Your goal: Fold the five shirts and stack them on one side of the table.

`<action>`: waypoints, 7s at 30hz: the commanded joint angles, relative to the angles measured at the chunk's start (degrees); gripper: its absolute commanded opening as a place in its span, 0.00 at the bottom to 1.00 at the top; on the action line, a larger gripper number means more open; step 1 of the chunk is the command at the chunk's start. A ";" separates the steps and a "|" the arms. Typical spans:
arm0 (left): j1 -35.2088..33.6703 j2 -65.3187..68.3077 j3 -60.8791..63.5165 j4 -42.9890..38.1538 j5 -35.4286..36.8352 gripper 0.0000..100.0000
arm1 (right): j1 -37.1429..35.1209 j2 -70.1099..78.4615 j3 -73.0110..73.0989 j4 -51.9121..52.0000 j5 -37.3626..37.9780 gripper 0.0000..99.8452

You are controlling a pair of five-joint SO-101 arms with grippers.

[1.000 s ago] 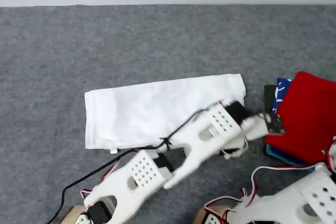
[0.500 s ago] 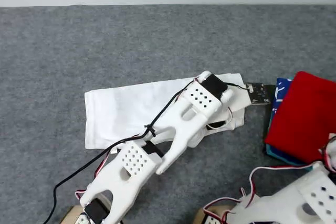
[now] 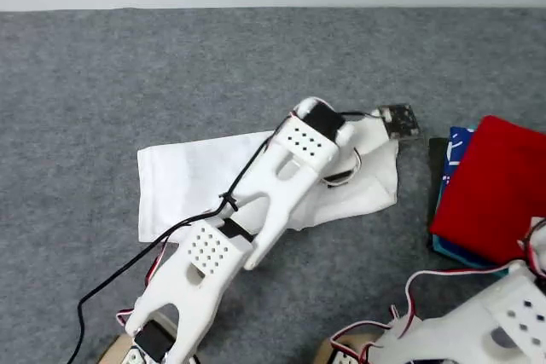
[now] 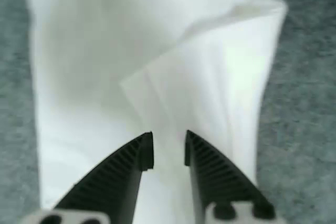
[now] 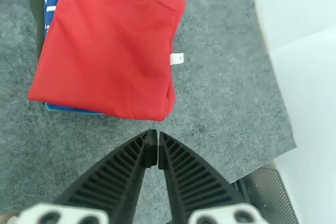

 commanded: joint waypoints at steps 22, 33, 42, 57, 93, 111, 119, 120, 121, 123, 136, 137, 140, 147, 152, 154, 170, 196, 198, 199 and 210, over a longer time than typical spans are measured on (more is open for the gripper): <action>8.18 -16.79 7.43 8.53 0.35 0.12 | -0.48 -4.53 0.18 2.15 -0.79 0.01; -2.02 -13.27 20.62 1.41 -2.37 0.11 | -0.40 -4.26 0.18 2.15 -0.79 0.01; -5.27 -7.30 20.26 -0.62 -3.08 0.11 | -0.48 -4.70 4.22 2.15 -0.70 0.01; -0.62 -7.03 -1.98 3.60 1.05 0.11 | -0.48 -4.79 4.13 2.07 -0.79 0.01; -31.74 -37.80 30.64 8.53 18.46 0.18 | -0.48 -4.79 4.40 2.15 -0.70 0.01; -52.57 -27.34 44.26 2.99 18.37 0.25 | -0.48 -4.79 4.48 2.15 -0.53 0.01; -51.08 -17.76 39.16 1.49 20.92 0.25 | -0.31 -4.79 4.31 2.15 -0.44 0.01; -50.46 -16.44 38.02 1.49 21.80 0.25 | -0.22 -4.79 4.31 2.15 -0.44 0.01; -49.67 -15.03 36.97 1.49 22.42 0.25 | -0.22 -4.79 4.31 2.15 -0.44 0.01; -47.91 -11.96 34.59 2.46 23.47 0.25 | -0.22 -4.79 4.22 2.15 -0.44 0.01; -47.30 -5.10 19.65 8.62 22.95 0.00 | -0.22 -4.79 4.13 2.15 -0.44 0.01; -48.18 -6.51 20.00 8.62 22.95 0.00 | -0.22 -4.79 4.13 2.15 -0.44 0.01; -51.52 -11.25 21.14 8.62 22.59 0.00 | -0.22 -4.79 4.13 2.15 -0.44 0.01; -60.31 -17.14 21.58 8.62 18.29 0.00 | -0.22 -4.79 4.13 2.15 -0.44 0.01; -59.60 -18.99 21.67 8.62 16.62 0.00 | -0.40 -4.79 4.13 2.15 -0.44 0.01; -57.14 -20.57 21.76 8.62 16.88 0.00 | -0.48 -4.79 4.13 2.15 -0.44 0.01; -24.09 -38.07 23.60 8.35 24.18 0.00 | -0.22 -4.79 4.31 2.07 -0.44 0.01; -3.52 -1.14 -16.31 8.26 30.33 0.15 | -0.22 -4.79 4.31 2.07 -0.44 0.01; -3.87 -2.02 -16.75 8.35 31.30 0.20 | -0.22 -4.79 4.31 2.15 -0.44 0.01; -4.31 -2.81 -16.84 8.35 31.38 0.20 | -0.22 -4.79 4.31 2.15 -0.44 0.01; -14.68 -14.77 -13.14 8.53 29.01 0.20 | -0.57 -4.79 4.40 2.15 -0.70 0.01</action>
